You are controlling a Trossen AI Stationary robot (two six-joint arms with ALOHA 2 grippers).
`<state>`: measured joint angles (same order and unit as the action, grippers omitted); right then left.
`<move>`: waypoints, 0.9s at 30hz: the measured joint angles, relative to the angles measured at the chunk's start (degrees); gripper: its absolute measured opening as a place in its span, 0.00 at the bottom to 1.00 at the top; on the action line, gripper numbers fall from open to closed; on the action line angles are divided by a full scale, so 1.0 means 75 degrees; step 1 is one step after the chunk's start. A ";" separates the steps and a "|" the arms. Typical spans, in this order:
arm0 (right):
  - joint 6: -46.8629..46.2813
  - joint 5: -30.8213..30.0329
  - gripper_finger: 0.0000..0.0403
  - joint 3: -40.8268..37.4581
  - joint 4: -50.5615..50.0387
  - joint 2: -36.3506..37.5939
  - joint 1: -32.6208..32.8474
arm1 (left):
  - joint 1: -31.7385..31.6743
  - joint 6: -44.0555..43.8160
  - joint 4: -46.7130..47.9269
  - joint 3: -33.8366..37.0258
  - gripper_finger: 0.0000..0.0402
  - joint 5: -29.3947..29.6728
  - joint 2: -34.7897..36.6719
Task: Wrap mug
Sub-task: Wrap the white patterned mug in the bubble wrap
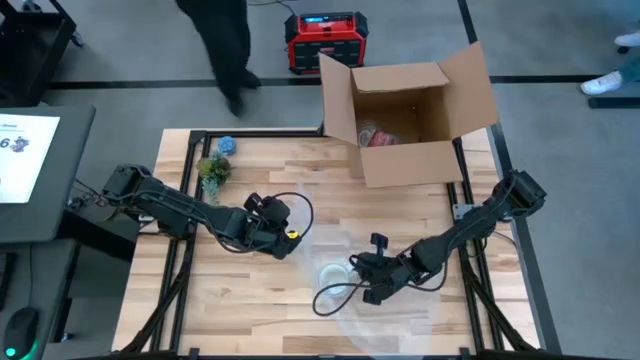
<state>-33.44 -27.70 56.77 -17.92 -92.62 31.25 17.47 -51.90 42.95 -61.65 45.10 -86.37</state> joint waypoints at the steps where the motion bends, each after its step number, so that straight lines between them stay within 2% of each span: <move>1: -0.0072 -0.0029 0.00 0.0000 -0.0004 0.0047 0.0076 | -0.0002 0.0003 0.0000 0.0000 0.00 0.0003 0.0000; 8: -0.0410 -0.0421 0.01 0.0003 0.0018 0.0125 0.0482 | -0.0003 0.0085 0.0006 0.0000 0.00 0.0013 0.0000; 19: -0.0972 -0.0774 0.00 0.0009 -0.0048 -0.0704 0.0963 | 0.0130 0.0084 0.0013 0.0000 0.00 0.0023 0.0000; 24: -0.0881 -0.0834 0.01 0.0006 -0.0121 -0.0502 0.1140 | 0.0163 0.0078 0.0019 0.0000 0.00 0.0026 0.0000; 27: -0.0705 -0.0878 0.06 0.0006 -0.0128 -0.0218 0.1206 | 0.0163 0.0072 0.0025 0.0000 0.00 0.0029 0.0000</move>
<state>-38.72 -34.28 56.82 -18.87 -94.26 40.30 18.70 -51.35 43.13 -61.65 45.32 -86.37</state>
